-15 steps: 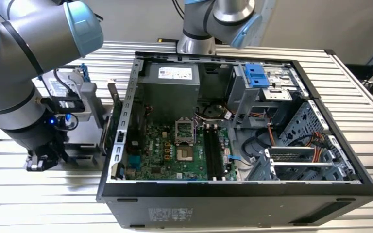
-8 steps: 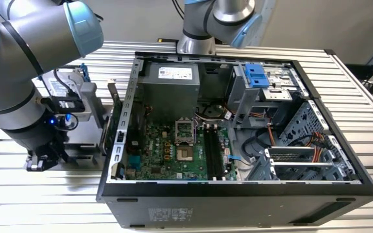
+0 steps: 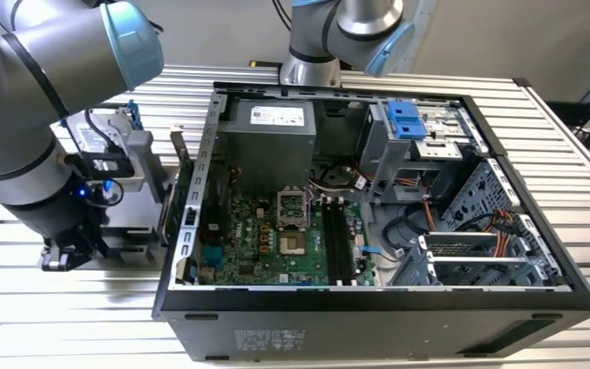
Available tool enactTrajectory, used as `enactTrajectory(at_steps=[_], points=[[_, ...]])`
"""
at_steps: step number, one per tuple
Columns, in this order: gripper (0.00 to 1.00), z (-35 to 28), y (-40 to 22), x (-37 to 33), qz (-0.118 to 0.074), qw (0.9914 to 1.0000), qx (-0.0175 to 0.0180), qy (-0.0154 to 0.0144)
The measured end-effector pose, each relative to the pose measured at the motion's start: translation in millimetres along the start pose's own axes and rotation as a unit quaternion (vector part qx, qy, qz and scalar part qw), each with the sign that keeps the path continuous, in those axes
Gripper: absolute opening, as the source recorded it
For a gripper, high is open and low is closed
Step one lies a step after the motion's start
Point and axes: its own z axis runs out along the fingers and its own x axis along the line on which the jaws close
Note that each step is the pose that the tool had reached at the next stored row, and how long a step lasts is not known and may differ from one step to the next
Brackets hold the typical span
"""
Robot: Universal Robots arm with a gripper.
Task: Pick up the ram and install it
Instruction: 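Pick up the ram and move it above insertion slot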
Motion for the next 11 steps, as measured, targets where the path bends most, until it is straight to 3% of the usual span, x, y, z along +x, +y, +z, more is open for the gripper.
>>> enactTrajectory(at_steps=[11], points=[[0.00,-25.1,0.4,-1.8,0.000,1.00000,-0.0001,0.0001]])
